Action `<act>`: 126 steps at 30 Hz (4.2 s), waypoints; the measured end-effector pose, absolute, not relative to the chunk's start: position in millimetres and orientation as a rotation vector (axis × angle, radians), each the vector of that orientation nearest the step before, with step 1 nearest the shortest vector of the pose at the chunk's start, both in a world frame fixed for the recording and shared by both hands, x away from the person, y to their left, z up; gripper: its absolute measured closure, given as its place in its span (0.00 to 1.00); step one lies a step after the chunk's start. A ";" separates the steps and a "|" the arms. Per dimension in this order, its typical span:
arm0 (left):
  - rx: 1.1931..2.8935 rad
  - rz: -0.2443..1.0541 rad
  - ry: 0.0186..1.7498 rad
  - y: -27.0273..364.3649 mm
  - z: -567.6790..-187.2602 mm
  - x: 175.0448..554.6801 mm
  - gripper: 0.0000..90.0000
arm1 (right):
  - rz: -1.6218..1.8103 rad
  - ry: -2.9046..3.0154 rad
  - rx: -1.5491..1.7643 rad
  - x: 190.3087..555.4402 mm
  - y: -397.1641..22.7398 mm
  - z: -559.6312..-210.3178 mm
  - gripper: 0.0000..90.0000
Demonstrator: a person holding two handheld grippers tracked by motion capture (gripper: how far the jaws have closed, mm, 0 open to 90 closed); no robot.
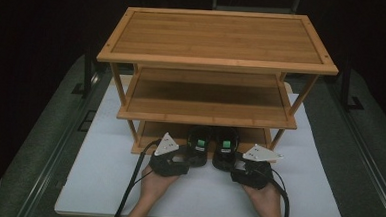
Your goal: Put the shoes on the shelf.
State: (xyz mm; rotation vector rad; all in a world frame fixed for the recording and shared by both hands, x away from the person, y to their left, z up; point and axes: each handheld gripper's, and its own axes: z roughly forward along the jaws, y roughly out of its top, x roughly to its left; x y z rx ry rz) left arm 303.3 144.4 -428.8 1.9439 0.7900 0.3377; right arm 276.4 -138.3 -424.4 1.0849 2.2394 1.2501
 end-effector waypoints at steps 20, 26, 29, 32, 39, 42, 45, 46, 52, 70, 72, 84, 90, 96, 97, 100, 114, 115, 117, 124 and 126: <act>1.933 0.376 0.833 132.3 -435.8 324.7 0.45 | 1.221 2.186 1.102 295.1 -135.9 -430.8 0.50; 1.935 0.379 0.840 130.4 -434.9 329.3 0.45 | 1.217 2.167 1.108 298.9 -134.6 -431.9 0.49; 1.938 0.381 0.838 130.5 -435.3 329.5 0.45 | 1.215 2.168 1.106 299.0 -134.8 -432.1 0.49; 1.933 0.379 0.843 129.9 -435.4 330.2 0.45 | 1.208 2.156 1.113 300.6 -134.3 -432.0 0.49; 1.934 0.382 0.844 129.5 -435.8 331.7 0.45 | 1.192 2.145 1.112 304.6 -132.1 -431.4 0.50; 1.928 0.386 0.849 128.7 -435.9 332.2 0.45 | 1.194 2.140 1.114 306.6 -132.2 -430.8 0.50; 1.923 0.382 0.858 128.2 -436.1 332.6 0.45 | 1.188 2.142 1.113 307.5 -131.5 -430.6 0.49; 1.925 0.383 0.860 127.1 -436.3 333.1 0.45 | 1.187 2.134 1.119 308.6 -130.9 -430.9 0.49; 1.931 0.400 0.854 126.0 -435.4 335.9 0.45 | 1.186 2.132 1.117 312.0 -128.1 -431.9 0.49; 1.949 0.422 0.878 119.3 -438.0 343.6 0.45 | 1.176 2.119 1.136 319.0 -126.3 -435.4 0.49; 1.952 0.427 0.881 118.3 -438.2 343.7 0.45 | 1.179 2.116 1.139 319.8 -126.7 -436.3 0.49; 1.941 0.434 0.902 115.3 -440.1 346.5 0.44 | 1.172 2.107 1.142 321.0 -126.7 -436.9 0.48; 1.941 0.429 0.904 115.8 -440.1 346.4 0.44 | 1.175 2.103 1.144 320.6 -127.2 -437.3 0.47; 1.955 0.425 0.894 118.2 -437.0 343.7 0.43 | 1.190 2.084 1.144 317.3 -132.6 -432.6 0.46; 1.950 0.416 0.885 118.9 -435.7 342.3 0.42 | 1.196 2.092 1.144 315.2 -136.4 -430.0 0.45; 1.958 0.420 0.870 119.1 -433.4 339.6 0.41 | 1.198 2.095 1.144 313.0 -138.5 -428.3 0.45; 1.954 0.393 0.832 122.1 -428.0 328.4 0.40 | 1.216 2.144 1.155 303.7 -149.5 -420.0 0.42; 1.957 0.393 0.828 122.3 -427.5 327.9 0.40 | 1.224 2.142 1.156 303.0 -150.7 -419.4 0.42; 1.957 0.395 0.822 122.8 -426.4 327.0 0.40 | 1.230 2.145 1.168 301.4 -153.2 -418.3 0.42; 1.960 0.384 0.811 126.6 -422.0 323.3 0.39 | 1.225 2.157 1.160 296.4 -159.4 -415.5 0.41; 1.963 0.384 0.807 126.9 -421.9 322.2 0.39 | 1.229 2.160 1.163 295.2 -161.2 -415.3 0.41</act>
